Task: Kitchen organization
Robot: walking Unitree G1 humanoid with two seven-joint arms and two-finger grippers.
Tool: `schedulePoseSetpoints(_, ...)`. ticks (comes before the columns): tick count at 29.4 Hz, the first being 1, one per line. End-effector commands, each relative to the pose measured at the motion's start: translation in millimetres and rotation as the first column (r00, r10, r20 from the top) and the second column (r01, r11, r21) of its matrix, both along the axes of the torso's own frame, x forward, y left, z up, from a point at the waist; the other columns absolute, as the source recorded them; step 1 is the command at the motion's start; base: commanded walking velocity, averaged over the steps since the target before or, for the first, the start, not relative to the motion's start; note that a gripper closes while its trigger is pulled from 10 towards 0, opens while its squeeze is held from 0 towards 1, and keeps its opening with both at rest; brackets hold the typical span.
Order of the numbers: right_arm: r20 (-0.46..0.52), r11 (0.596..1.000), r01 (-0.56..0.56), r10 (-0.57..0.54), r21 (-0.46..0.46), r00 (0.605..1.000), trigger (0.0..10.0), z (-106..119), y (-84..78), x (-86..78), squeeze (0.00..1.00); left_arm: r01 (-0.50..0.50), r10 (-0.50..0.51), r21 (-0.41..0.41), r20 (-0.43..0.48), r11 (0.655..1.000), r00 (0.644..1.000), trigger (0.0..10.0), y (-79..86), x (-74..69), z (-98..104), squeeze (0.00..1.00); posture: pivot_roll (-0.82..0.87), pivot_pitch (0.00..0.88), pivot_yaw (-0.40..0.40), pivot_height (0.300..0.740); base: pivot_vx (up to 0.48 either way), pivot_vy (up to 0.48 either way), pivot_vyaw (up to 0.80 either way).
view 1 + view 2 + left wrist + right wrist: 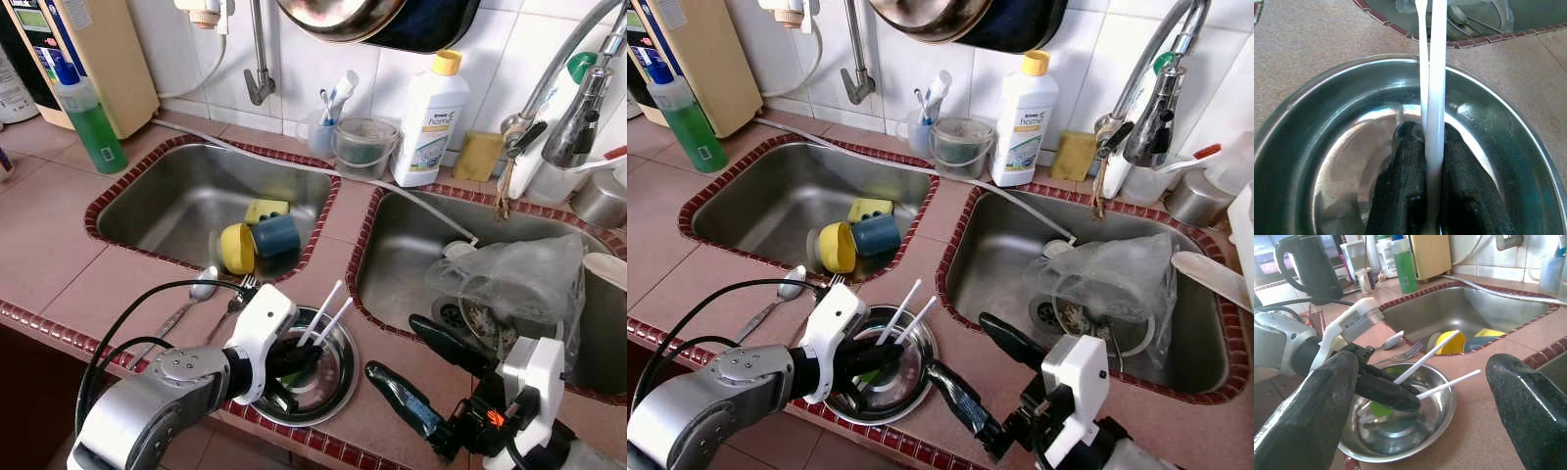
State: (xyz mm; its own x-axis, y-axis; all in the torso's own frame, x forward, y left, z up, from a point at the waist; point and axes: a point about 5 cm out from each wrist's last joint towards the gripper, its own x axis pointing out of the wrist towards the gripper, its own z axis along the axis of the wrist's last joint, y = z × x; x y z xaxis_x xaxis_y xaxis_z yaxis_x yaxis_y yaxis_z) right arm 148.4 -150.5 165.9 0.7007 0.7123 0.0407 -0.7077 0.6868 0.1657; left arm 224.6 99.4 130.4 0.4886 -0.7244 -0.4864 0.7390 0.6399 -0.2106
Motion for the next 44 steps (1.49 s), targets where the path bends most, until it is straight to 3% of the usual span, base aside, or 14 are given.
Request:
schedulePoseSetpoints(1, 0.012, 1.0, -0.007, 0.007, 0.005, 1.0, 10.0, 5, 0.2, -0.5, 0.0, -0.001, 0.001, -0.009, 0.007, 1.0, 1.0, 0.0, 0.8, 1.6, 5, 0.0, -0.08, 0.06, -0.005, 0.731, 0.0, 0.0, 0.0)
schedulePoseSetpoints(10, 0.014, 1.0, -0.006, 0.006, 0.019, 1.0, 10.0, 7, -0.3, 1.7, 0.0, -0.018, 0.021, -0.081, 0.038, 0.997, 0.999, 0.0, 3.2, 7.4, 18, 0.0, -0.07, 0.064, -0.007, 0.731, 0.0, 0.0, 0.0)
schedulePoseSetpoints(11, 0.014, 1.0, -0.006, 0.006, 0.021, 1.0, 10.0, 7, -0.6, 2.4, 0.0, -0.025, 0.029, -0.094, 0.043, 0.995, 0.999, 2.5, 3.2, 8.9, 20, 0.0, -0.07, 0.063, -0.007, 0.731, 0.0, 0.0, 0.0)
schedulePoseSetpoints(12, 0.015, 1.0, -0.006, 0.005, 0.022, 1.0, 10.0, 7, -0.8, 2.8, 0.0, -0.03, 0.035, -0.102, 0.045, 0.994, 0.998, 2.5, 3.1, 9.9, 21, 0.0, -0.07, 0.063, -0.007, 0.731, 0.0, 0.0, 0.0)
schedulePoseSetpoints(13, 0.016, 1.0, -0.005, 0.004, 0.024, 1.0, 10.0, 8, -1.2, 3.6, 0.0, -0.04, 0.046, -0.114, 0.045, 0.993, 0.998, 10.0, 3.8, 12.0, 23, 0.0, -0.07, 0.063, -0.008, 0.731, 0.0, 0.0, 0.0)
schedulePoseSetpoints(19, 0.019, 0.999, -0.003, 0.002, 0.033, 1.0, 10.0, 8, -1.9, 7.6, 0.0, -0.053, 0.067, -0.173, 0.075, 0.983, 0.995, 10.0, 9.3, 19.5, 34, 0.0, -0.07, 0.059, -0.013, 0.731, 0.0, 0.0, 0.0)
schedulePoseSetpoints(24, 0.032, 0.999, -0.013, 0.012, 0.049, 0.999, 10.0, 10, -0.1, 14.9, 0.0, -0.049, 0.086, -0.221, 0.16, 0.974, 0.983, 10.0, 20.9, 30.5, 53, 0.0, -0.05, 0.054, -0.022, 0.731, 0.0, 0.0, 0.0)
schedulePoseSetpoints(31, 0.104, 0.991, 0.067, -0.08, 0.12, 0.991, 10.0, 20, 6.4, 45.9, 0.0, -0.164, 0.237, -0.256, 0.29, 0.953, 0.927, 10.0, 32.9, 61.0, 67, 0.0, -0.04, 0.04, -0.028, 0.731, 0.0, 0.0, 0.0)
schedulePoseSetpoints(35, 0.143, 0.978, 0.146, -0.167, 0.146, 0.976, 10.0, 24, 7.0, 64.3, 0.0, -0.227, 0.315, -0.258, 0.384, 0.939, 0.868, 10.0, 35.0, 77.8, 73, 0.0, -0.04, 0.032, -0.03, 0.731, 0.0, 0.0, 0.0)
schedulePoseSetpoints(37, 0.159, 0.973, 0.173, -0.197, 0.153, 0.967, 10.0, 26, 7.1, 72.3, 0.0, -0.234, 0.311, -0.214, 0.49, 0.948, 0.814, 10.0, 33.6, 84.6, 77, 0.0, -0.03, 0.024, -0.03, 0.731, 0.0, 0.0, 0.0)
schedulePoseSetpoints(40, 0.202, 0.962, 0.227, -0.255, 0.151, 0.946, 10.0, 30, 7.7, 85.9, 0.0, -0.246, 0.326, -0.213, 0.59, 0.945, 0.739, 10.0, 31.7, 95.3, 84, 0.0, -0.04, 0.014, -0.032, 0.731, 0.0, 0.0, 0.0)
schedulePoseSetpoints(41, 0.22, 0.946, 0.273, -0.308, 0.173, 0.926, 10.0, 35, 7.1, 94.9, 0.0, -0.249, 0.332, -0.219, 0.641, 0.943, 0.692, 10.0, 29.1, 101.5, 87, 0.0, -0.04, 0.008, -0.031, 0.731, 0.0, 0.0, 0.0)
schedulePoseSetpoints(44, 0.234, 0.928, 0.312, -0.355, 0.202, 0.905, 10.0, 39, 7.2, 103.3, 0.0, -0.267, 0.356, -0.235, 0.647, 0.934, 0.674, 10.0, 23.8, 112.4, 88, 0.0, -0.04, 0.003, -0.031, 0.731, 0.0, 0.0, 0.0)
